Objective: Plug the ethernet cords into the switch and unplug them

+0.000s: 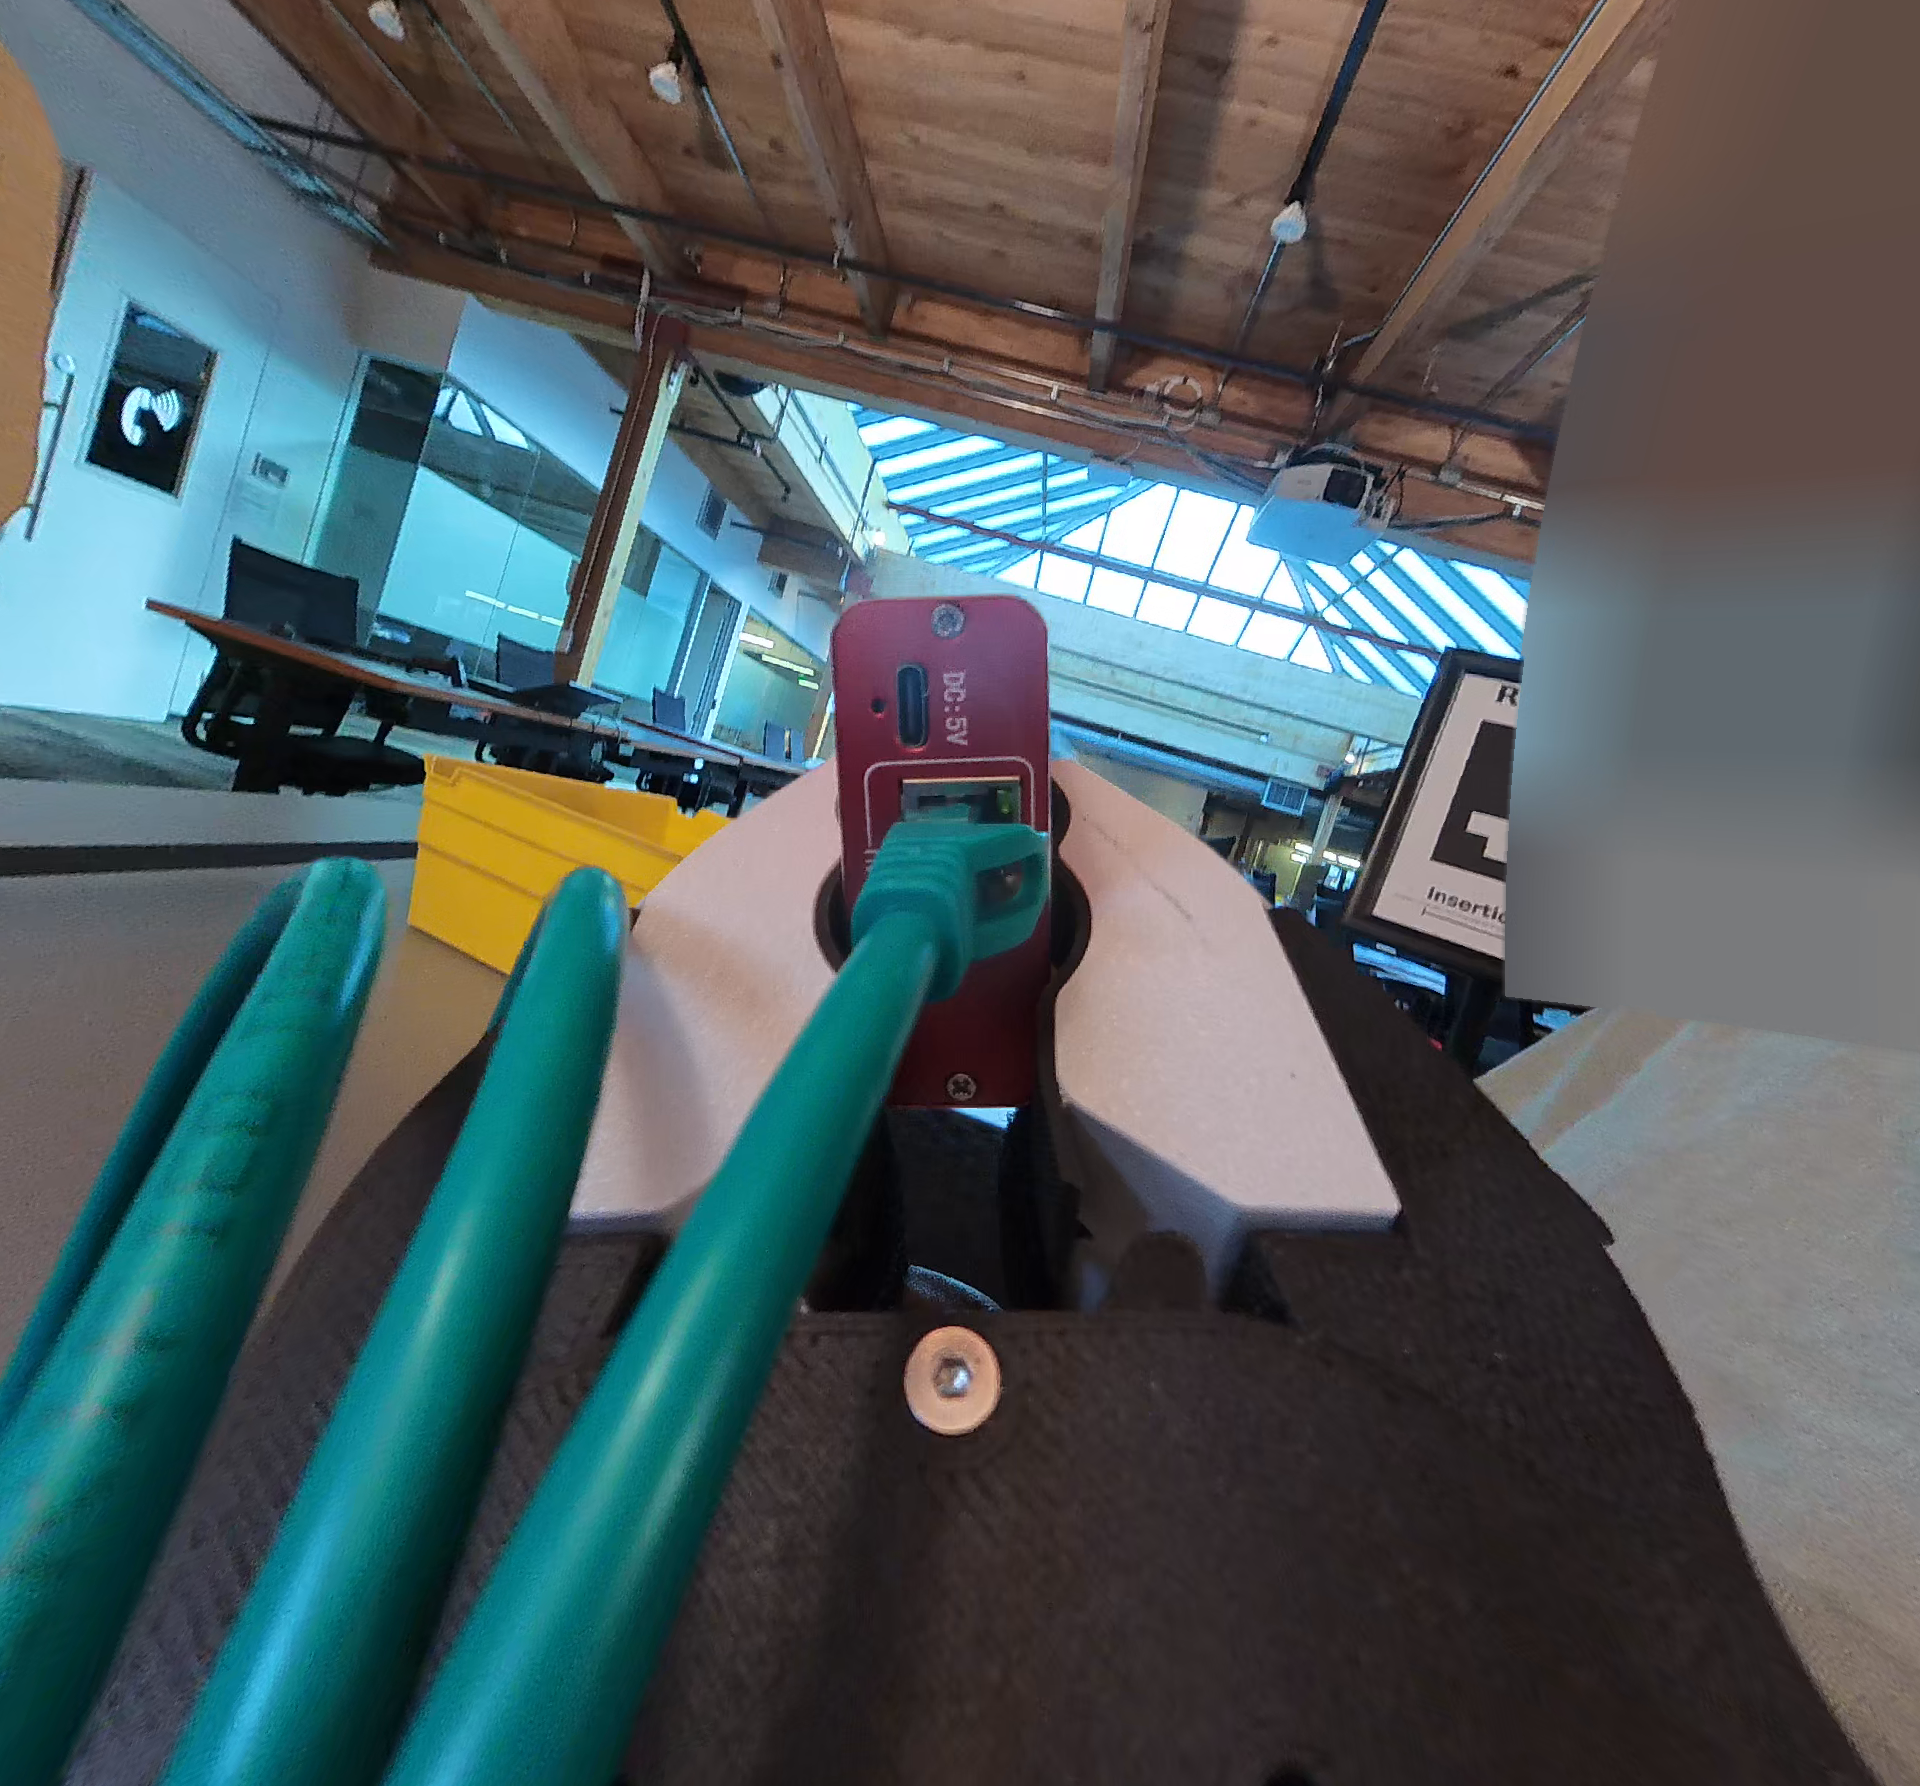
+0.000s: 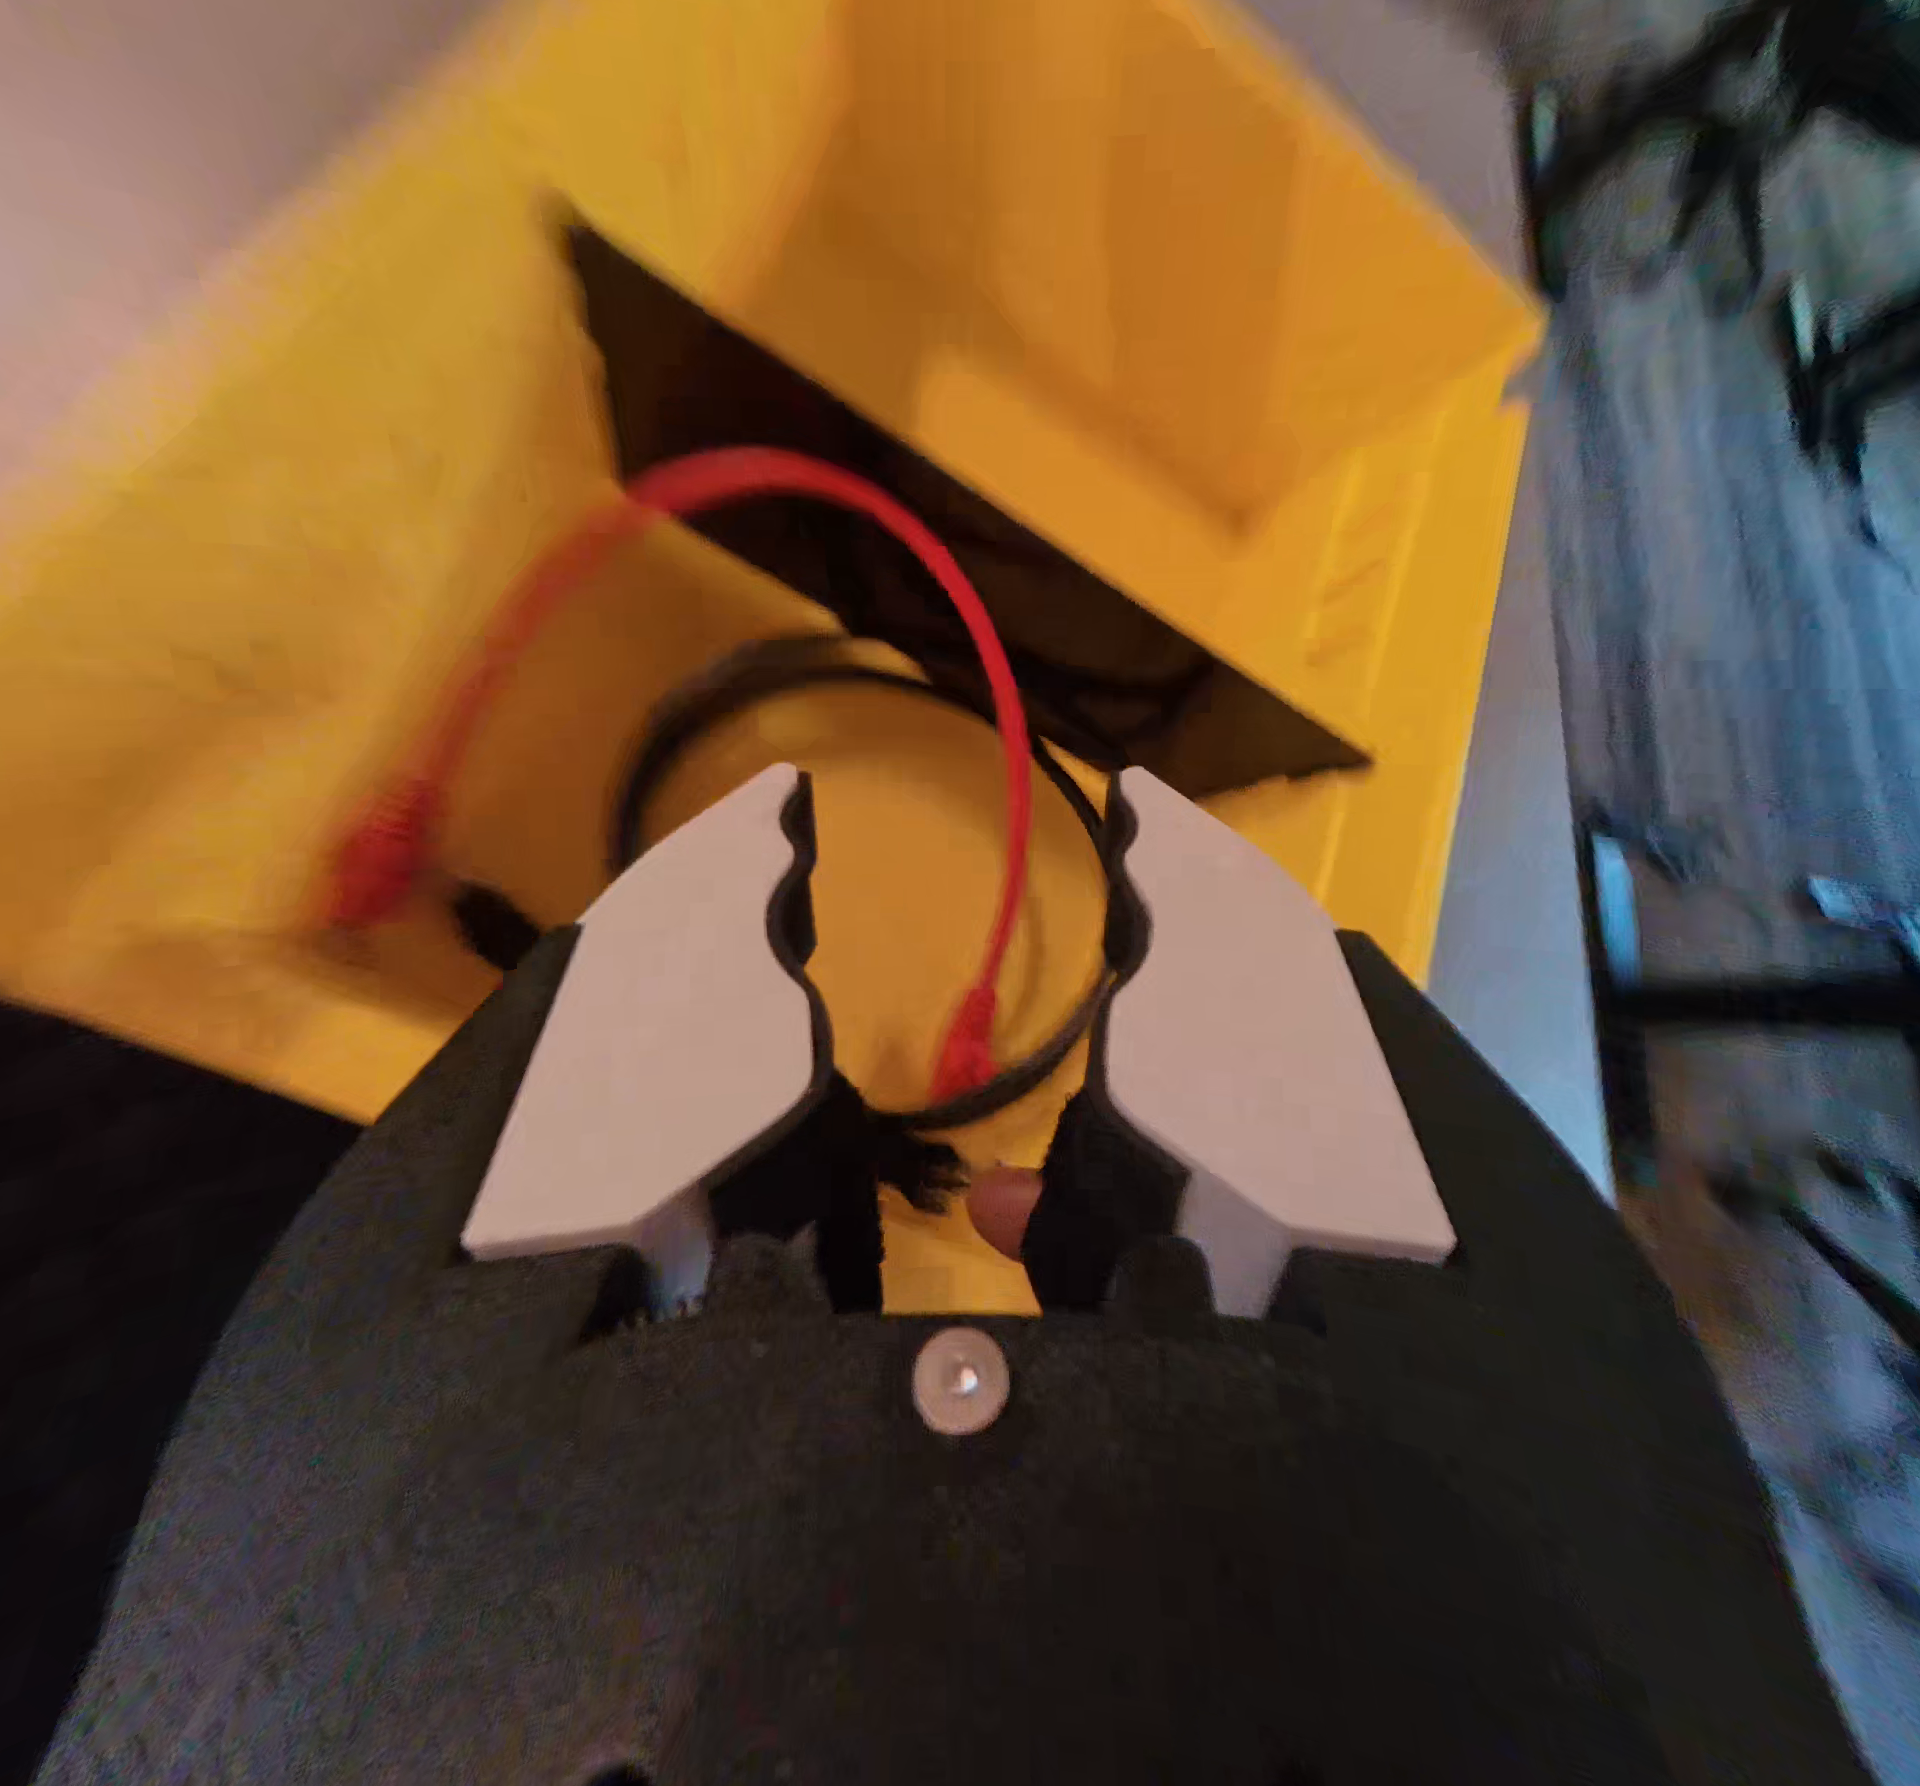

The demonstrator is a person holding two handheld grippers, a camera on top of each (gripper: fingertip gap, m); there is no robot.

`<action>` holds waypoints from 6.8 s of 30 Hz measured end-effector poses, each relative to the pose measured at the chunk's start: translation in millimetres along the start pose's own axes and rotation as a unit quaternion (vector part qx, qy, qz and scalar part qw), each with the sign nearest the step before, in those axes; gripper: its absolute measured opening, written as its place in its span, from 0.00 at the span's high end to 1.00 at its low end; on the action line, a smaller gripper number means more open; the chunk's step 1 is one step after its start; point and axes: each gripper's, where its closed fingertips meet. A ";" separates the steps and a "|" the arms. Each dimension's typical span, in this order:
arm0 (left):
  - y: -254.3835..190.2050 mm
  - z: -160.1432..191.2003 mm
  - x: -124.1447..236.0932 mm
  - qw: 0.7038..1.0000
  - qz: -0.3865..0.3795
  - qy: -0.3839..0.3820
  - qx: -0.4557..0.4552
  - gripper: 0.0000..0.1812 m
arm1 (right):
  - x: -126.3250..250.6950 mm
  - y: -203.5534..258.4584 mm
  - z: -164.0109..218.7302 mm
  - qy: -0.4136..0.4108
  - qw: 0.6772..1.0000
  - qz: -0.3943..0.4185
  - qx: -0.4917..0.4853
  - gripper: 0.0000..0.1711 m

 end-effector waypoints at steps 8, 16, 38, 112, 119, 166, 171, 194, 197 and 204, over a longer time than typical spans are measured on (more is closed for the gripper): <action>2.7 54.7 -9.3 0.983 -0.023 0.173 -0.057 0.84 | 170.7 215.3 -90.3 -0.340 0.789 -0.495 0.128 0.69; -5.3 96.0 -11.2 0.950 -0.001 0.294 -0.108 0.83 | 175.5 311.1 -60.6 -0.235 0.734 -0.580 0.262 0.81; -12.3 34.8 -10.3 0.993 0.022 0.107 -0.053 0.84 | 198.3 281.1 -106.5 -0.465 0.539 -0.676 -0.189 0.85; -20.6 28.9 -8.6 0.994 0.058 0.087 -0.019 0.84 | 102.9 10.6 12.2 -0.230 0.973 -0.034 -0.005 0.92; -16.3 24.8 -7.4 0.996 0.049 0.076 -0.009 0.84 | 78.2 14.5 27.2 -0.116 0.991 0.041 0.055 0.92; -17.3 31.4 -8.6 0.994 0.055 0.096 0.001 0.84 | -19.2 -31.1 -34.5 -0.116 0.992 0.008 0.056 0.78; -16.1 31.8 -8.7 0.994 0.052 0.097 0.001 0.84 | -42.6 -20.7 -15.9 -0.065 0.995 -0.021 0.071 0.94; -5.9 36.2 -8.1 0.993 0.027 0.109 0.025 0.84 | -10.1 -5.2 -9.8 -0.025 0.996 -0.006 0.085 0.66; -7.6 37.7 -8.3 0.993 0.029 0.114 0.017 0.84 | 34.3 20.4 -43.8 -0.136 0.987 -0.060 0.054 0.65; -20.6 49.8 -10.2 0.987 0.058 0.148 -0.028 0.84 | 214.5 209.4 -92.1 -0.427 0.712 -0.545 0.115 0.74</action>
Point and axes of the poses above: each gripper's, where its closed fingertips meet, x back along the fingers, z out of its underside, y = z × x across the jaws, and after that the axes turned 2 degrees about x, right-handed
